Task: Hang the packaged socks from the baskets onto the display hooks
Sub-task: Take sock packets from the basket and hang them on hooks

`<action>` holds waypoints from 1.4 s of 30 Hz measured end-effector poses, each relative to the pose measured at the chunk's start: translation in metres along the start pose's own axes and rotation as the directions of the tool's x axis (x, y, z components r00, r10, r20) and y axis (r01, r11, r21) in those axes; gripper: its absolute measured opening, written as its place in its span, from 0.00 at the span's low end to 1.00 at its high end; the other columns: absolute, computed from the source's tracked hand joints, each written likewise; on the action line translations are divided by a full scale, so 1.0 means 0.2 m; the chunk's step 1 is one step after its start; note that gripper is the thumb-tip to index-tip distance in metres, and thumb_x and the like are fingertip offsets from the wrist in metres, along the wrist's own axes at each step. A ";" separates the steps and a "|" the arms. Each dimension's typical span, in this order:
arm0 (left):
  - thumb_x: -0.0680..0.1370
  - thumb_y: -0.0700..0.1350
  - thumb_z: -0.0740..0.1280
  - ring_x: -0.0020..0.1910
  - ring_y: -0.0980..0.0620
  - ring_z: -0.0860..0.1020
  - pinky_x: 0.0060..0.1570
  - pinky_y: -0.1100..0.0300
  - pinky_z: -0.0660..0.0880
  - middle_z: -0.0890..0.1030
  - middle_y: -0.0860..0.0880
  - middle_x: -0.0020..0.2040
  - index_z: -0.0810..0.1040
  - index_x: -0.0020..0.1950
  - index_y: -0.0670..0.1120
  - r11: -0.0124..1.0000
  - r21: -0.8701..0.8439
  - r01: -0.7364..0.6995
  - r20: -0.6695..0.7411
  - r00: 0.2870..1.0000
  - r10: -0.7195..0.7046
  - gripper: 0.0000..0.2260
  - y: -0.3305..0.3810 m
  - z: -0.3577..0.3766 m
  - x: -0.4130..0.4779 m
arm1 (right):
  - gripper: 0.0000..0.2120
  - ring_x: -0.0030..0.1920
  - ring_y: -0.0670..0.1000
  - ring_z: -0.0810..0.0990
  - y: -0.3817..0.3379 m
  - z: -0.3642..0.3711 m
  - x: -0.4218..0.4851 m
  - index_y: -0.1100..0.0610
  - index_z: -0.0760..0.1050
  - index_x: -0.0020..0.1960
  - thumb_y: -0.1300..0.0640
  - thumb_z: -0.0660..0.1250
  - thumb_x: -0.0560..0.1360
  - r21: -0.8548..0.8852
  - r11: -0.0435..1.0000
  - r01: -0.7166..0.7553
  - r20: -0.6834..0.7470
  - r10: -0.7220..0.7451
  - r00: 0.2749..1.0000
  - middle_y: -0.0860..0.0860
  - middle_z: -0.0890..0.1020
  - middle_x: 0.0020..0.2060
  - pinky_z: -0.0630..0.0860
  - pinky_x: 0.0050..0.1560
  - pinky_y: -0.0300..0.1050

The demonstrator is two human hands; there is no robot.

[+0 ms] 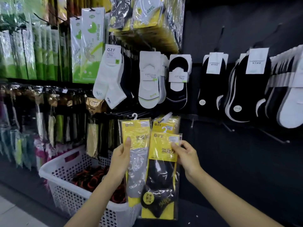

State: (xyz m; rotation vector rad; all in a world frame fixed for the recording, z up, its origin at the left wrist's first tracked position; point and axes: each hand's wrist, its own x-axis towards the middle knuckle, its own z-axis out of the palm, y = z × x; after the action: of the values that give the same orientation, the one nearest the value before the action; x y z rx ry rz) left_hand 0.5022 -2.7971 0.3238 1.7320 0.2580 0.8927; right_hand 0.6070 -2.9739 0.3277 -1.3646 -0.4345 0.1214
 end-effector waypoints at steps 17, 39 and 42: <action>0.79 0.59 0.55 0.21 0.60 0.58 0.28 0.68 0.60 0.59 0.58 0.21 0.58 0.32 0.48 0.998 0.036 0.054 -0.146 0.988 -0.048 0.20 -0.11 -0.13 0.08 | 0.13 0.54 0.55 0.81 0.06 0.15 0.39 0.59 0.75 0.59 0.55 0.68 0.76 -0.194 0.981 0.025 -0.188 -0.062 0.980 0.57 0.82 0.52 0.77 0.59 0.57; 0.74 0.62 0.57 0.21 0.61 0.61 0.26 0.70 0.61 0.61 0.57 0.22 0.60 0.30 0.47 0.991 -0.098 0.094 0.036 0.995 -0.091 0.22 -0.15 0.11 0.07 | 0.13 0.52 0.51 0.82 0.07 0.17 0.16 0.56 0.75 0.56 0.49 0.65 0.77 -0.097 0.995 -0.033 0.037 0.037 0.999 0.53 0.82 0.51 0.78 0.56 0.46; 0.78 0.54 0.62 0.23 0.64 0.73 0.26 0.74 0.67 0.75 0.56 0.23 0.75 0.26 0.50 0.982 -0.185 0.045 0.114 0.993 -0.024 0.20 -0.11 0.20 0.05 | 0.11 0.49 0.48 0.84 0.05 0.17 0.11 0.54 0.78 0.56 0.51 0.66 0.77 -0.054 0.998 -0.025 0.130 0.032 0.991 0.50 0.85 0.49 0.80 0.47 0.41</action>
State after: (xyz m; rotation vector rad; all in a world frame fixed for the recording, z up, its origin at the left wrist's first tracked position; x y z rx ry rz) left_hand 0.5412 -2.8132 0.3046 1.5915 0.1256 0.7676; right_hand 0.6156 -2.9323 0.3273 -1.4198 -0.5310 0.2252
